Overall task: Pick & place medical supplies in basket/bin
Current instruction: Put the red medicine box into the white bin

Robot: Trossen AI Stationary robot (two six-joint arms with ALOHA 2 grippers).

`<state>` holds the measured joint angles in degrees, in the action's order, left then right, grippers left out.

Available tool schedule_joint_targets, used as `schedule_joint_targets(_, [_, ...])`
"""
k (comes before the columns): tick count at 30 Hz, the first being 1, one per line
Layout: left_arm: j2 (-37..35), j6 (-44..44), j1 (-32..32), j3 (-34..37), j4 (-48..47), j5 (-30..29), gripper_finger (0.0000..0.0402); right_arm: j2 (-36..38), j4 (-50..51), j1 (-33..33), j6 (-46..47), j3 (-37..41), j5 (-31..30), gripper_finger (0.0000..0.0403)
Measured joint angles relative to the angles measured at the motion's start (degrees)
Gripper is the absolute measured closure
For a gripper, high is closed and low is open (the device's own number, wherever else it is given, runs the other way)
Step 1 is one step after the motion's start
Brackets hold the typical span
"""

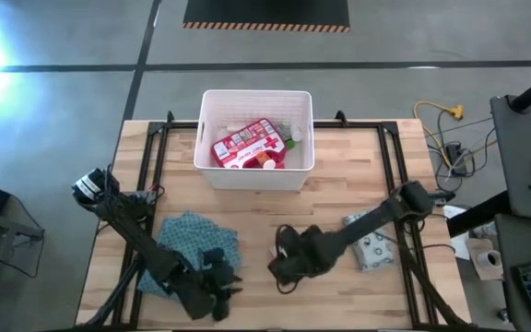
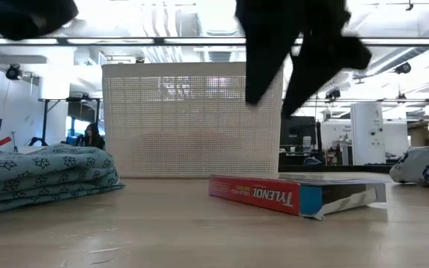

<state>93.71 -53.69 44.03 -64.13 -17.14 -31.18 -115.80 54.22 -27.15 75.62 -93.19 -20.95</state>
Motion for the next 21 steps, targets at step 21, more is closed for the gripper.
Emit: schedule_joint_targets(21, [5.2, -30.6, -9.9, 9.2, 23.4, 3.8, 0.0299, 21.3, -42.8, 3.0, 13.3, 42.0, 15.1, 0.0161])
